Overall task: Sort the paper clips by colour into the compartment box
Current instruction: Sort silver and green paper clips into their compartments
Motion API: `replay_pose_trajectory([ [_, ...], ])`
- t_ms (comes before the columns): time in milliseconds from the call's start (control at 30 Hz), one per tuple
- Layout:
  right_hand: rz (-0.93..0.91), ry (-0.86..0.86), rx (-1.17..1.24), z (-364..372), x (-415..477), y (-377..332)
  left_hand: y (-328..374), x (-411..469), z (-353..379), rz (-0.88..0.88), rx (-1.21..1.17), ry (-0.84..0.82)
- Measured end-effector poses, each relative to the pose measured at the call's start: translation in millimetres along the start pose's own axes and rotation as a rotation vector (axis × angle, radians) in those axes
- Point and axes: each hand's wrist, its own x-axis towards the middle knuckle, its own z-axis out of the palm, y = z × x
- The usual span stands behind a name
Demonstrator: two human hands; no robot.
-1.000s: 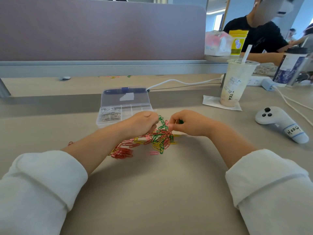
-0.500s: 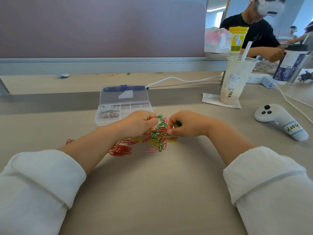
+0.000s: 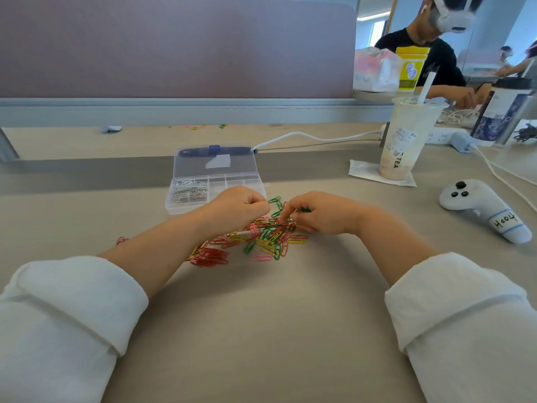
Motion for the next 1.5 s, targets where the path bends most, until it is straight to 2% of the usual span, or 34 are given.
replay_pose_trajectory([
  [167, -0.004, 0.034, 0.095, 3.9, 2.2, -1.2, -2.4, 0.2, -1.4, -0.011, -0.081, -0.011],
  [367, 0.006, 0.075, 0.033, 3.4, -0.3, -8.5, -5.6, -0.6, -2.1, -0.003, -0.132, -0.007],
  [567, 0.022, 0.133, -0.025, 6.5, 0.7, -9.7, -7.5, -0.4, -0.6, 0.005, -0.191, -0.081],
  [733, -0.070, 0.128, -0.015, 10.7, 3.4, -12.2, -7.4, -0.3, -1.1, -0.080, -0.247, -0.142],
  [867, -0.119, 0.090, -0.006, 11.0, 1.5, -12.1, -7.4, -0.5, -3.5, -0.196, -0.460, -0.151],
  [1000, -0.109, 0.072, -0.015, 8.4, 1.6, -9.7, -9.1, -2.5, -13.1, -0.285, -0.576, -0.197],
  [1167, -0.099, 0.135, -0.051, 10.1, 3.3, -11.8, -8.4, -4.8, -17.9, -0.302, -0.523, -0.263],
  [1367, -0.127, 0.092, -0.079, 10.8, 3.1, -20.1, -7.9, -4.1, -19.0, -0.285, -0.463, -0.235],
  [1500, -0.103, 0.099, -0.126, 8.0, 2.5, -16.5, -0.4, -7.3, -15.6, -0.262, -0.275, -0.225],
])
